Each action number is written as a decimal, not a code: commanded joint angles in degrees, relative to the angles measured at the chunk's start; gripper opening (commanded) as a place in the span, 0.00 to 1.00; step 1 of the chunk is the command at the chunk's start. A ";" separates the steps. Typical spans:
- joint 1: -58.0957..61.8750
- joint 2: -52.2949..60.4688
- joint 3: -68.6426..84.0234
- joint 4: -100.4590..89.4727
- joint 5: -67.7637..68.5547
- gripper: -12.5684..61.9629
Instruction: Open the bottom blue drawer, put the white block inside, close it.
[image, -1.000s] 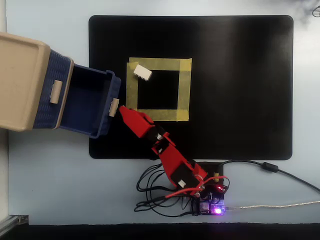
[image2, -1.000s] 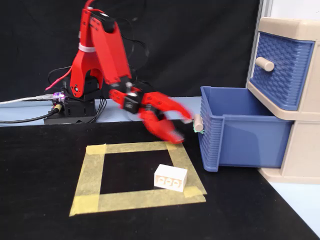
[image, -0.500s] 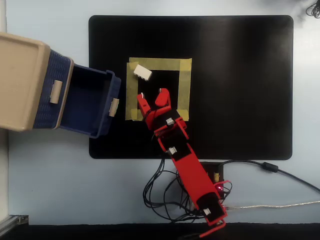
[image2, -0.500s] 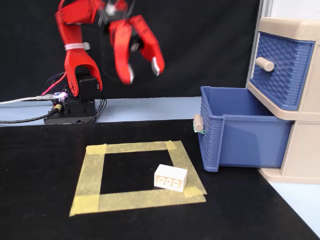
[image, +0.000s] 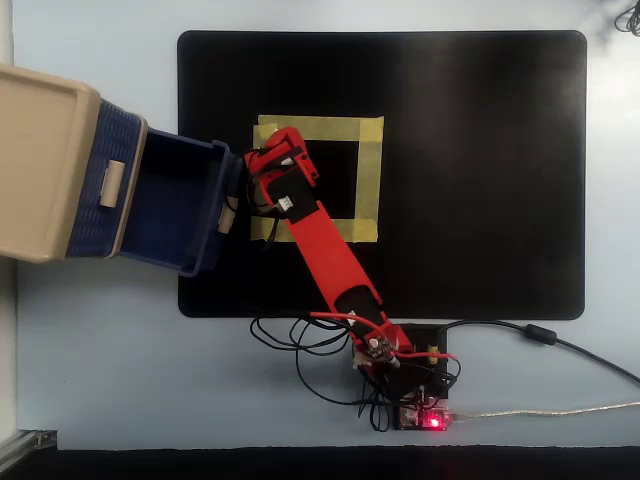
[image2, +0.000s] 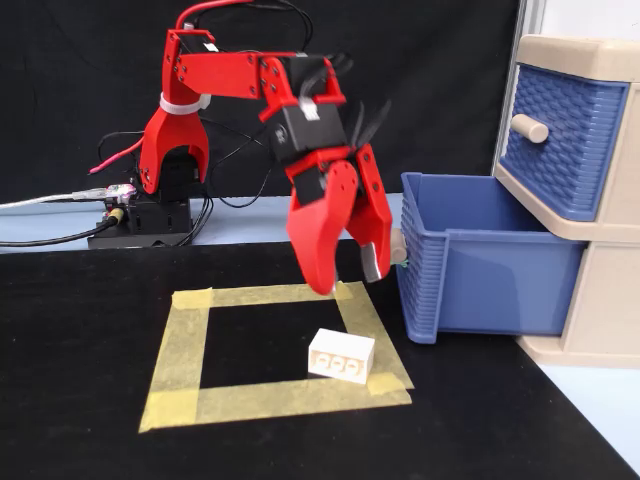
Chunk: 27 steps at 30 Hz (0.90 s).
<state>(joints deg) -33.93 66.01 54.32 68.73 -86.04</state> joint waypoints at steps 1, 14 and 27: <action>-1.32 1.05 -3.69 7.82 5.10 0.61; -0.26 -15.47 -23.03 16.00 24.26 0.61; 3.60 -25.93 -27.42 16.61 24.43 0.61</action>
<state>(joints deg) -31.29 39.55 27.51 84.73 -61.52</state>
